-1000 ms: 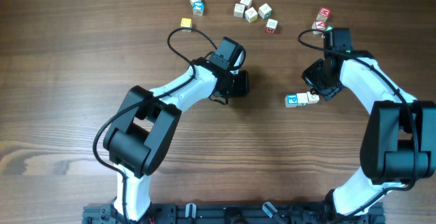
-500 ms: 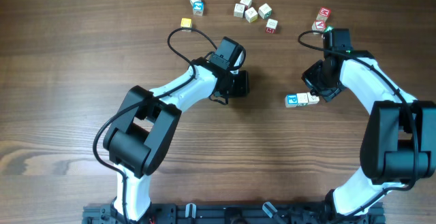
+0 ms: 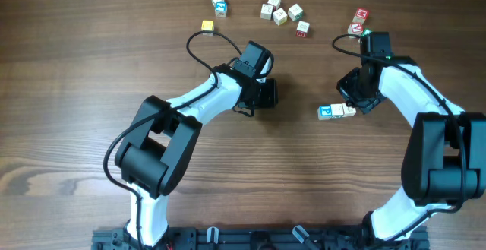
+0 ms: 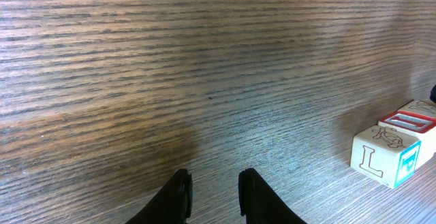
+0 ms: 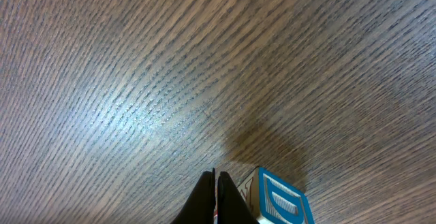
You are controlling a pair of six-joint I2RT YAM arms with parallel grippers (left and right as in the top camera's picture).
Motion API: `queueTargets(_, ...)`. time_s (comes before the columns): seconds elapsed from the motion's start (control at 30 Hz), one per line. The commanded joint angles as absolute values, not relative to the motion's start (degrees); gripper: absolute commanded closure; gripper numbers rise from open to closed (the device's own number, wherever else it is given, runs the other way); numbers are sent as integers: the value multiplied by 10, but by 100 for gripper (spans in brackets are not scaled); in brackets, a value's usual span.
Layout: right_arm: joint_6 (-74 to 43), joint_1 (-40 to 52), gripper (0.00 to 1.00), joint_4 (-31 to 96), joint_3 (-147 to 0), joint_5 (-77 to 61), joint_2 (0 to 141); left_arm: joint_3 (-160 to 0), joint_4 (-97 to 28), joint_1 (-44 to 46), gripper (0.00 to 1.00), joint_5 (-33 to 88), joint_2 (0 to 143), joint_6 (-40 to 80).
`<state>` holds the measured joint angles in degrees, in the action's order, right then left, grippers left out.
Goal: Form a horizontal line
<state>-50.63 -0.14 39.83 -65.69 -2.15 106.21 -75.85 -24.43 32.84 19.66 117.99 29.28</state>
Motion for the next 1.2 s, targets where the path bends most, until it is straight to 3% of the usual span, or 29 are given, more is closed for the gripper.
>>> queueTargets(0.0,-498,1,96,399,-651,-27,1076,-760,-246,323,73,208,1183,290)
queueTargets(0.63,-510,1,96,365,-651,-33,1076,-760,-246,320,72,219,1183,291)
queueTargets(0.77,-417,2,96,337,-651,-100,1076,-760,-245,320,76,219,1183,293)
queueTargets(1.17,-418,2,96,357,-651,-100,1076,-760,-243,320,74,219,1183,292)
